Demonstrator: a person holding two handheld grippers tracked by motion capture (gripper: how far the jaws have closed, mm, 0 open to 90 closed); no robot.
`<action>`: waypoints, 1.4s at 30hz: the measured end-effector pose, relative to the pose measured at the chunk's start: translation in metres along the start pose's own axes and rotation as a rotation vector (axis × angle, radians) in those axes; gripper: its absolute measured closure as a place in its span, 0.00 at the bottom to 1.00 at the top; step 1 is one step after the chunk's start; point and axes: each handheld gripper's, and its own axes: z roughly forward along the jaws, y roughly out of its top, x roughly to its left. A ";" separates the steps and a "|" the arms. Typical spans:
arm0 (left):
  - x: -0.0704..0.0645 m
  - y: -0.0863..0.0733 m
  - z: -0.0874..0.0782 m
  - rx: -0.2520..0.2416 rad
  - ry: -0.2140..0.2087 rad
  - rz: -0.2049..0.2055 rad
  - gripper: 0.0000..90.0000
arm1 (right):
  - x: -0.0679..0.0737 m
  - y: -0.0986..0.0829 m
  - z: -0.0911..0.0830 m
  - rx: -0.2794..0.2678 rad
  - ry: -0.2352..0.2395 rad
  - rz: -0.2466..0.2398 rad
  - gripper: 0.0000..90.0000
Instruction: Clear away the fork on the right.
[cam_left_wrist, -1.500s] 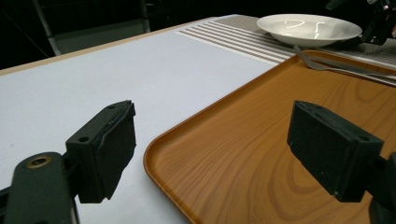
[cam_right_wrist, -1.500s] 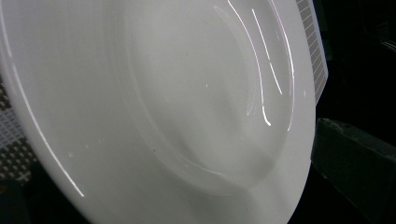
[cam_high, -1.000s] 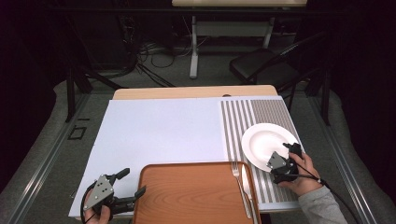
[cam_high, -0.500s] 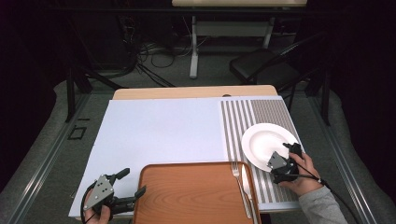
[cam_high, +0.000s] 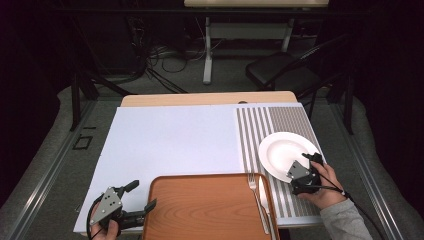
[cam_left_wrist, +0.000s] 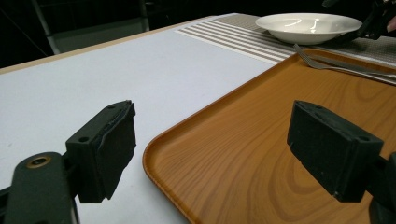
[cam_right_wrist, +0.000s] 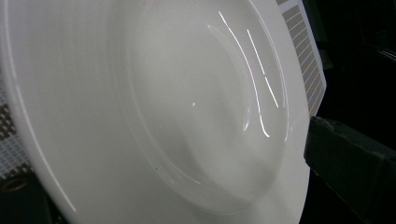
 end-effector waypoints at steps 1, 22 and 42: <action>0.000 0.000 0.000 0.000 0.000 0.000 0.18 | -0.002 0.001 -0.001 -0.007 0.000 -0.011 0.09; 0.000 0.000 0.000 0.005 0.004 0.000 0.18 | -0.017 0.019 -0.007 -0.024 0.151 0.040 0.41; 0.000 0.000 0.001 0.005 0.002 -0.003 0.18 | -0.017 0.020 -0.009 0.058 0.186 -0.015 0.71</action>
